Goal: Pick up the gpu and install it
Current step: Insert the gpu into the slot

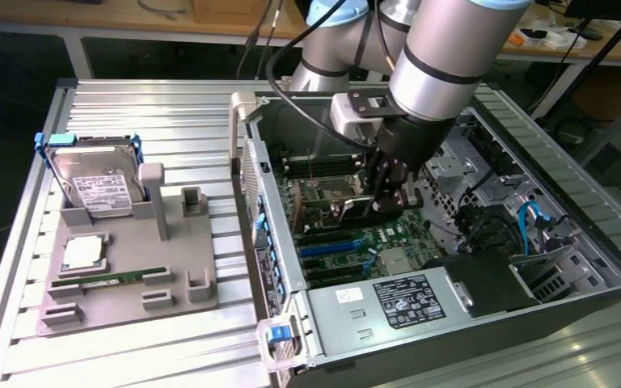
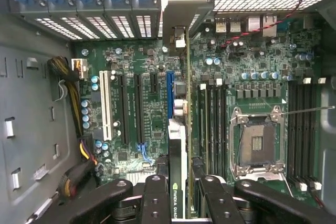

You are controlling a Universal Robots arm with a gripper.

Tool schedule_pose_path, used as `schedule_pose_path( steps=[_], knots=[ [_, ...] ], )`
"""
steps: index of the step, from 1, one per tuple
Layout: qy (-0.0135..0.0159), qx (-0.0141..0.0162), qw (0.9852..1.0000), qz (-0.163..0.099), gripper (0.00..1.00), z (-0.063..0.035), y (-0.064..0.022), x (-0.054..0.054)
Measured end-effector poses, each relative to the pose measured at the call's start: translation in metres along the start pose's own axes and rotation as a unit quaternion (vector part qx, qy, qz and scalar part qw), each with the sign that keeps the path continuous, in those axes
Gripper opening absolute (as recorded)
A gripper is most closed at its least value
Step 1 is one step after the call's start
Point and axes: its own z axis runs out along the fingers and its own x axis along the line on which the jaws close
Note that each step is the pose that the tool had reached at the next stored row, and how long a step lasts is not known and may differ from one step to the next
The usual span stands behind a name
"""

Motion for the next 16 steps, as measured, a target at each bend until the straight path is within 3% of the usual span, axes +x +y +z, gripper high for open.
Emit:
schedule_pose_path(
  steps=[16],
  knots=[
    [0.0000, 0.0006, 1.0000, 0.000, 0.27, 0.0282, 0.0074, 0.002]
  ],
)
